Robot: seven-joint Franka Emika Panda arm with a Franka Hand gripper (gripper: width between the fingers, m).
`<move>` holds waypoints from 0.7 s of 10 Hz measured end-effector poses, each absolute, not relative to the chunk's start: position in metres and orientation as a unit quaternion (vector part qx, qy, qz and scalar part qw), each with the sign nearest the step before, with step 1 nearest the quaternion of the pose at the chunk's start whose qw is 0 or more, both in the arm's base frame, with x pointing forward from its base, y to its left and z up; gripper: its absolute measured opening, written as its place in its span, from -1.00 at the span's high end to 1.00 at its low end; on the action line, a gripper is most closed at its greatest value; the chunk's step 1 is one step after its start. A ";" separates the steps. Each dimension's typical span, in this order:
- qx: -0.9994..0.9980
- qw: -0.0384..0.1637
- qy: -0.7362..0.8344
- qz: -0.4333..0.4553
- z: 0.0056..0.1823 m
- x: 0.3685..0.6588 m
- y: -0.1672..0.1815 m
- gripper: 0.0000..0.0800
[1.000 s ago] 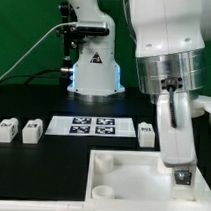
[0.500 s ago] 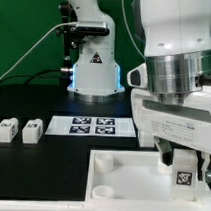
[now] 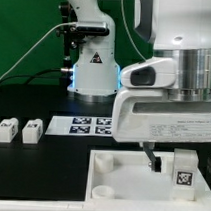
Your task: Assemble one leg
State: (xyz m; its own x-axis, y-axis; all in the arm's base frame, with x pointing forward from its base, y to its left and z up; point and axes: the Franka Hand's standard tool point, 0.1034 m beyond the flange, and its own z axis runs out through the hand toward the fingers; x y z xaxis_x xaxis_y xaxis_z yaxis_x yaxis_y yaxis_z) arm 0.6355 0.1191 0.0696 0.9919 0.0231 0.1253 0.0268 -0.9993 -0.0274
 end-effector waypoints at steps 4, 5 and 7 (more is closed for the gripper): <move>-0.994 0.023 0.093 -0.060 0.069 0.635 0.120 0.27; -0.988 0.026 0.141 -0.059 0.069 0.635 0.119 0.27; -0.963 0.034 0.264 -0.054 0.069 0.635 0.116 0.27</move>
Offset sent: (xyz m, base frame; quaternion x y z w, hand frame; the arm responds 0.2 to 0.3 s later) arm 0.0000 0.0000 0.0000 0.0000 0.0000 0.1790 0.9838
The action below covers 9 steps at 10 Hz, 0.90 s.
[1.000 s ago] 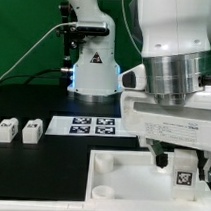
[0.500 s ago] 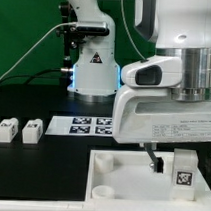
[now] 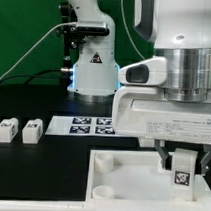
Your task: Assemble one leg
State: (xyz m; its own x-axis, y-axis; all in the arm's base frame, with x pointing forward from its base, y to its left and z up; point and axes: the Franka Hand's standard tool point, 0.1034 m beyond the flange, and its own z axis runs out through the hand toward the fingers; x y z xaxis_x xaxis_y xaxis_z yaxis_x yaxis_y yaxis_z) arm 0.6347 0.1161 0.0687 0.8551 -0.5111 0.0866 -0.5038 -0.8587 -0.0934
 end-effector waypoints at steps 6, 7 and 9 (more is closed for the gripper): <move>-0.664 0.060 0.745 -0.011 0.068 0.629 0.117 0.27; -0.605 0.062 0.794 -0.008 0.067 0.629 0.117 0.27; -0.562 0.059 0.825 -0.011 0.068 0.629 0.114 0.26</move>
Offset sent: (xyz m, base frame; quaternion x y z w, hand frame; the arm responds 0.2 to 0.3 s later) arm 0.0034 -0.0049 -0.0057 0.0042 0.0147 0.3904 0.9205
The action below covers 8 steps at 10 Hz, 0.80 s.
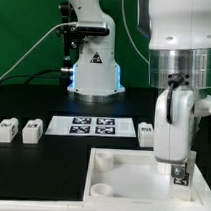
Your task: Assemble one leg
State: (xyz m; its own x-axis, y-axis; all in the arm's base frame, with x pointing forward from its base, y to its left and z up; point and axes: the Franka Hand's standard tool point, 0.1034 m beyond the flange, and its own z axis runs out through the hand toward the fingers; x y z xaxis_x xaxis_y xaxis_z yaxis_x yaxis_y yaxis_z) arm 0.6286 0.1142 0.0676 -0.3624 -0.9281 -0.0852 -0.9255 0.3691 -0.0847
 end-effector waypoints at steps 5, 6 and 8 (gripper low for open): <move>-0.579 0.058 0.813 -0.016 0.067 0.628 0.116 -0.26; -0.603 0.058 0.796 -0.018 0.068 0.628 0.116 -0.55; -0.694 0.066 0.716 -0.021 0.083 0.626 0.120 -0.62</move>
Offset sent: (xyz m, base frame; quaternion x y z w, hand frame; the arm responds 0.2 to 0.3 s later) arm 0.0000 0.0000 0.0000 0.0000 0.0000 0.0000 1.0000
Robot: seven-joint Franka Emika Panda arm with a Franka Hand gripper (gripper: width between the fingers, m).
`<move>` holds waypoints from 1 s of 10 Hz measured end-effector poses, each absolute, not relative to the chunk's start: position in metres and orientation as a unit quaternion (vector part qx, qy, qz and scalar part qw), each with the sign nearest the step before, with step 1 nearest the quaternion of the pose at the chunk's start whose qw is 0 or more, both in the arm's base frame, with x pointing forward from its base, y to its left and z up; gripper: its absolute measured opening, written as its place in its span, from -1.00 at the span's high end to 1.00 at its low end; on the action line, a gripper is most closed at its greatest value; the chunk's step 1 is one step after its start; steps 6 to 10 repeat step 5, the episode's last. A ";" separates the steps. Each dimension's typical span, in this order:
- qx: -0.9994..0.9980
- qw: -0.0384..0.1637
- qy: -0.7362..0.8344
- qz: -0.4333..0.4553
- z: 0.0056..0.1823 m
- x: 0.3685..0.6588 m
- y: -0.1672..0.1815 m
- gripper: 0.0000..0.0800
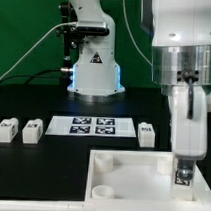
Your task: Assemble one leg
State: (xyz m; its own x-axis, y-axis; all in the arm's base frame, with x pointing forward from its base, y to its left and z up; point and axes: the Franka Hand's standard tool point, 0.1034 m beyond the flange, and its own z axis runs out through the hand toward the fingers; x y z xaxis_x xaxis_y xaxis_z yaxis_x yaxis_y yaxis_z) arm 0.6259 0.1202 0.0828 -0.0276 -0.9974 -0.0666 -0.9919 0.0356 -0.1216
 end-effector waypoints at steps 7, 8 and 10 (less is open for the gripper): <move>-0.808 0.072 0.584 -0.026 0.110 0.628 0.127 -0.62; -0.808 0.072 0.584 -0.026 0.110 0.628 0.127 -0.62; -0.808 0.072 0.584 -0.026 0.110 0.628 0.127 -0.62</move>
Offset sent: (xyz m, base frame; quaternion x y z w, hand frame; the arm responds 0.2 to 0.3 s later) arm 0.0000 0.0000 0.0000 0.0000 0.0000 0.0000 1.0000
